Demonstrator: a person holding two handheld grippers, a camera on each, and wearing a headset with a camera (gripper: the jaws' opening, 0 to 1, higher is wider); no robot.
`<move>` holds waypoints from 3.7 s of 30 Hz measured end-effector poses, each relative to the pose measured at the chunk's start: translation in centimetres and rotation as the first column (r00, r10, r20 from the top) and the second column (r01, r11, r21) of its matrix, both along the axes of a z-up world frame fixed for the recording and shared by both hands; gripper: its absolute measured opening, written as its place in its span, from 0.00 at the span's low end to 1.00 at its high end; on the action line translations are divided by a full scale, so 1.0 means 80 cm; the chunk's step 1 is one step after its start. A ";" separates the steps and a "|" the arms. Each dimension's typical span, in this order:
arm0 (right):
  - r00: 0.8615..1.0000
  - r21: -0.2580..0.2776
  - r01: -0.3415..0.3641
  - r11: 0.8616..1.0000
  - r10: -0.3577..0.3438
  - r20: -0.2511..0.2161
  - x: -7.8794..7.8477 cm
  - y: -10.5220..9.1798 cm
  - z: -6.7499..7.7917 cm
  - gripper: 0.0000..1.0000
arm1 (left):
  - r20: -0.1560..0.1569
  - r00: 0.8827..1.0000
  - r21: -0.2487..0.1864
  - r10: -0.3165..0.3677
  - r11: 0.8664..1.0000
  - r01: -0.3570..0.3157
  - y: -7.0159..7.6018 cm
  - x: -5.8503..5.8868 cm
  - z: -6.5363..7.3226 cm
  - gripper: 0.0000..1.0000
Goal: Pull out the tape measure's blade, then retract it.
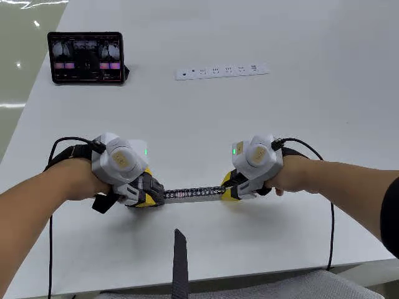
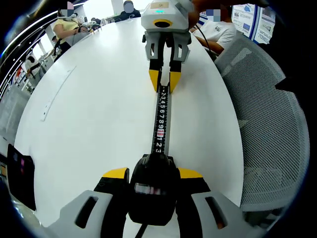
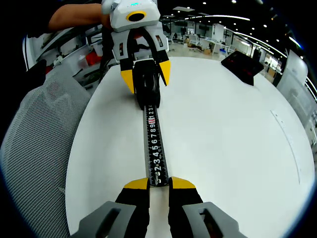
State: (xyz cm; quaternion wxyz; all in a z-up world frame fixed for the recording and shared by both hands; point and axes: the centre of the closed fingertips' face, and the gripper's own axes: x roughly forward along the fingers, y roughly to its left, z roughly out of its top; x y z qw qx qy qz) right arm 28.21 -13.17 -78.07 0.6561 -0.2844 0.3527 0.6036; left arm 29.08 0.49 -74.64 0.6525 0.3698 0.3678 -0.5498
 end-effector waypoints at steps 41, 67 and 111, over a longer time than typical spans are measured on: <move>0.999 -0.023 0.050 0.998 -0.051 -0.013 -0.002 -0.057 0.002 0.10 | 0.003 1.000 -0.017 -0.003 1.000 0.003 -0.002 0.001 0.000 0.32; 0.998 -0.024 0.058 0.998 -0.058 -0.019 -0.005 -0.105 0.002 0.10 | 0.010 1.000 -0.011 -0.001 1.000 0.001 -0.002 -0.001 0.001 0.32; 0.988 -0.076 0.150 0.986 -0.146 0.050 -0.003 -0.131 0.012 0.26 | 0.024 0.993 -0.019 0.117 0.993 -0.116 0.016 -0.003 0.014 0.37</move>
